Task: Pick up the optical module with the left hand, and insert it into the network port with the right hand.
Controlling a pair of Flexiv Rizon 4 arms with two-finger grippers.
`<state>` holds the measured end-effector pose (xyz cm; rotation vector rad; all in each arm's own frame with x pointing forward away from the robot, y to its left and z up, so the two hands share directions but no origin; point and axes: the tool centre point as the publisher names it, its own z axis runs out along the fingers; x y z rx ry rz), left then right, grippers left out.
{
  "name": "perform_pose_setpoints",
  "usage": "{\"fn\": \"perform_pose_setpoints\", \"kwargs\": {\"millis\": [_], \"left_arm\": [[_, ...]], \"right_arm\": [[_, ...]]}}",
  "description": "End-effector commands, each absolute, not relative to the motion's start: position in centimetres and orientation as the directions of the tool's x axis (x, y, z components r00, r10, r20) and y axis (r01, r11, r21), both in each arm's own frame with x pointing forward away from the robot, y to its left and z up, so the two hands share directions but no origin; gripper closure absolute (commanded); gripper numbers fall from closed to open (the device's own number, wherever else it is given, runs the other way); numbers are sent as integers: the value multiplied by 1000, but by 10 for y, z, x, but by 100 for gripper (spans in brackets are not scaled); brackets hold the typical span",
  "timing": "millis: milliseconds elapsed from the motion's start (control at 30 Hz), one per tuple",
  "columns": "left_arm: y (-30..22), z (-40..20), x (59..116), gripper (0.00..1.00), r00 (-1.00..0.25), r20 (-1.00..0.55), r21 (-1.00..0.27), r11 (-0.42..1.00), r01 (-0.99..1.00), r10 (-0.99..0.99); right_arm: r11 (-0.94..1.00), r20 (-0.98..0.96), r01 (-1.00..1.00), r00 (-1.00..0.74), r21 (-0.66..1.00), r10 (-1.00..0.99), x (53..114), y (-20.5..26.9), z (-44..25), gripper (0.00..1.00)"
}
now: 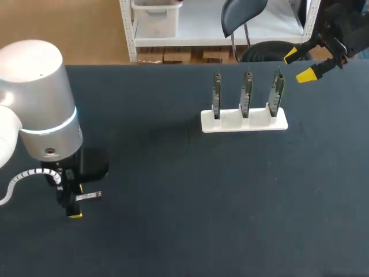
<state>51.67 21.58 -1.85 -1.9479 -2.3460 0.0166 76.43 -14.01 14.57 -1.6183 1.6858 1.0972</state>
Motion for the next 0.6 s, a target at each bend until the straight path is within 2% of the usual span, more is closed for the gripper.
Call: {"fn": "perform_pose_setpoints", "kwargs": {"millis": [33,367,500,600], "left_arm": [[214,-26,519,100,-176,70,-72,181,981,982],[211,-27,525,100,-183,65,-47,186,981,981],[212,-27,527,100,-208,54,-34,210,977,977],[212,-23,534,100,-275,1,-14,275,961,962]], "right_arm": [[-66,-840,-981,-122,184,-529,768,-140,145,0],[-66,-840,-981,-122,184,-529,768,-140,145,0],[-66,-840,-981,-122,184,-529,768,-140,145,0],[-66,-840,-981,-122,184,-529,768,-140,145,0]]}}
